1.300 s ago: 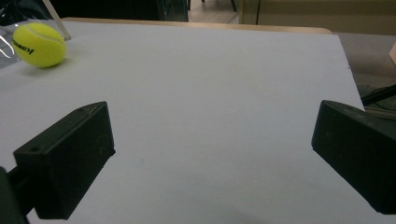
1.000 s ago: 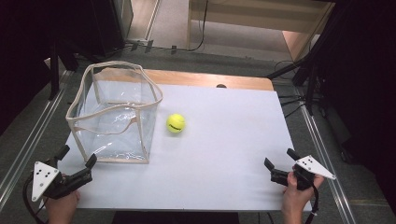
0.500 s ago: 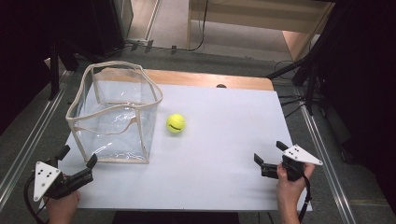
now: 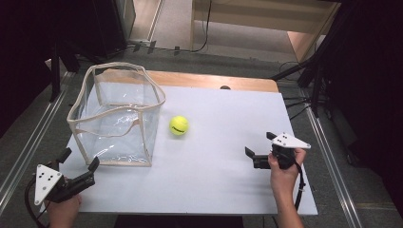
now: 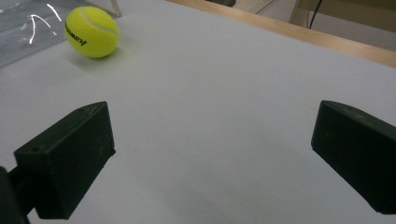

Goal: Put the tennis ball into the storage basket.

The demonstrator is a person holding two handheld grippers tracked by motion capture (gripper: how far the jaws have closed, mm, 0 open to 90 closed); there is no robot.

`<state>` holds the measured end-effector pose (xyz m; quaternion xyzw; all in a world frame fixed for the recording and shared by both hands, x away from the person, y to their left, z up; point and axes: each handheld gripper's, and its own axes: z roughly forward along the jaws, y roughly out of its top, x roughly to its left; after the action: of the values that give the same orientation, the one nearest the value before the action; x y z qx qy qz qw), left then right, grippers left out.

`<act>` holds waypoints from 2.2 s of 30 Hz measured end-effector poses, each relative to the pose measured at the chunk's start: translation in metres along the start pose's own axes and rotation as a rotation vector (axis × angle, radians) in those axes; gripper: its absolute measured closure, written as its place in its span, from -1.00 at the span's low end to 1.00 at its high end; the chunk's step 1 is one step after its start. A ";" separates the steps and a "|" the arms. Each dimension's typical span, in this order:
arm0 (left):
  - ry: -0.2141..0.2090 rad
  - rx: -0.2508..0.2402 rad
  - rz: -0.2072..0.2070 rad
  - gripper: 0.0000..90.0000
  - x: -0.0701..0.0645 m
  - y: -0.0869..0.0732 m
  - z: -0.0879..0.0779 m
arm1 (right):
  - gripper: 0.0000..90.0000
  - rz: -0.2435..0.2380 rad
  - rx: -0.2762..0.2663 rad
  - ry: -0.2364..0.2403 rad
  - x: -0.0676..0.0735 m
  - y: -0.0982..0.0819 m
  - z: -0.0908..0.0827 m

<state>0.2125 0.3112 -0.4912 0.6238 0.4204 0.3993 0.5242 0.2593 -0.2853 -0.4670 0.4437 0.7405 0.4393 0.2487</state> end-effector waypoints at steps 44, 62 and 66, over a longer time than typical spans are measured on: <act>-0.005 0.002 0.006 -0.77 0.000 0.000 0.000 | -1.00 -0.112 0.098 0.120 0.028 0.058 0.070; -0.007 0.002 0.005 -0.77 0.000 0.000 0.000 | -1.00 -0.163 0.126 0.155 0.042 0.082 0.092; -0.008 0.001 0.007 -0.77 0.000 0.000 0.000 | -1.00 -0.177 0.129 0.169 0.043 0.088 0.097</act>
<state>0.2130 0.3113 -0.4911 0.6272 0.4163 0.3982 0.5242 0.3506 -0.1862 -0.4369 0.3531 0.8217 0.4029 0.1943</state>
